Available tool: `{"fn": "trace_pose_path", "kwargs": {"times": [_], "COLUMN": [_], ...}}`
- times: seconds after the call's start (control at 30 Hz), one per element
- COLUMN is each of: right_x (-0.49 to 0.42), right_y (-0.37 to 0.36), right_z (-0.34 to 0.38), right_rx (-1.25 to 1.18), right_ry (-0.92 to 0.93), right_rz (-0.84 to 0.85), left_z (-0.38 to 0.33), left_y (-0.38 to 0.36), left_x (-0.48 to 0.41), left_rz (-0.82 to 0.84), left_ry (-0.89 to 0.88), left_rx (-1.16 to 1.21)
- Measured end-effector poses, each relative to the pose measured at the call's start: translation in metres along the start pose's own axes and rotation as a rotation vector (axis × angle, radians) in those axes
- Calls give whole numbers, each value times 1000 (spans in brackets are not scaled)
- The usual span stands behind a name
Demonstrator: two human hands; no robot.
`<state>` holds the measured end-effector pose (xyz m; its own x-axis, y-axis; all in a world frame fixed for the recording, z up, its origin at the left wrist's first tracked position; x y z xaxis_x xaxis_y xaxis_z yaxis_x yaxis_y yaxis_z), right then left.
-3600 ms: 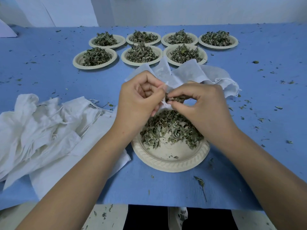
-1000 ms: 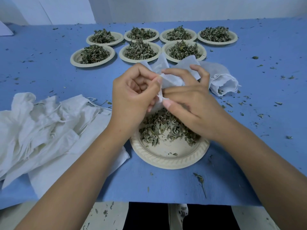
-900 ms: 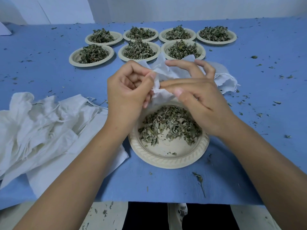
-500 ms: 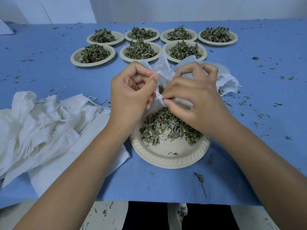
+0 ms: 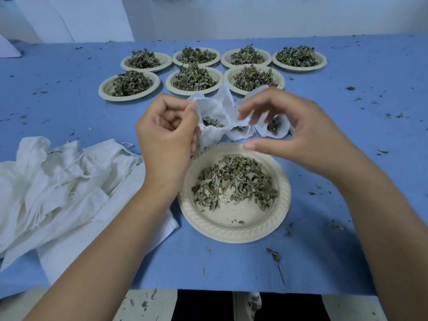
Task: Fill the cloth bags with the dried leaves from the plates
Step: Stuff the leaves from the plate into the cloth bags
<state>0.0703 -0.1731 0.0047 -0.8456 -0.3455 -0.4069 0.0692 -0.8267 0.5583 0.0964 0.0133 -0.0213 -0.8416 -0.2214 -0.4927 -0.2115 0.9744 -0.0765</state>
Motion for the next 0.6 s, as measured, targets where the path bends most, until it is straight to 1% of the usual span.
{"fn": "trace_pose_path", "kwargs": {"times": [0.07, 0.1, 0.17, 0.23, 0.33, 0.43, 0.53, 0.6], "right_x": [3, 6, 10, 10, 7, 5, 4, 3], "right_y": [-5, -11, -29, -46, -61, -59, -49, -39], "right_z": [-14, -19, -25, -24, -13, -7, -2, 1], "right_rx": [12, 37, 88, 180, 210, 140, 18, -119], "right_ry": [-150, -198, -239, -178, -57, -27, -22, -10], "right_rz": [249, 344, 467, 518, 503, 435, 332, 233], "left_z": [-1, -1, -2, -3, -4, -4, -3, -2], "left_y": [0, -1, -2, -2, -1, 0, -2, -5], "left_x": [1, 1, 2, 2, 2, 2, 2, 3], "left_rz": [-10, -4, 13, 20, 9, -2, 14, 50], "left_ry": [-5, -9, -19, -25, -31, -33, -23, -12], "left_rx": [2, -3, -16, -22, -20, -21, -27, -37]}}
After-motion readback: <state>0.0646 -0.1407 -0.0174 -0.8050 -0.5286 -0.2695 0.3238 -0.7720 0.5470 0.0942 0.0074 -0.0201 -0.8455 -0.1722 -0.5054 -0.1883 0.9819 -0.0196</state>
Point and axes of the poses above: each hand's wrist, its own x-axis away from the middle knuckle, its own y-axis out of the back of the hand, z = x × y, the point moved 6 cm from there along -x, towards the middle knuckle, and after that the axes turned 3 degrees about -x, right-handed, at the moved point
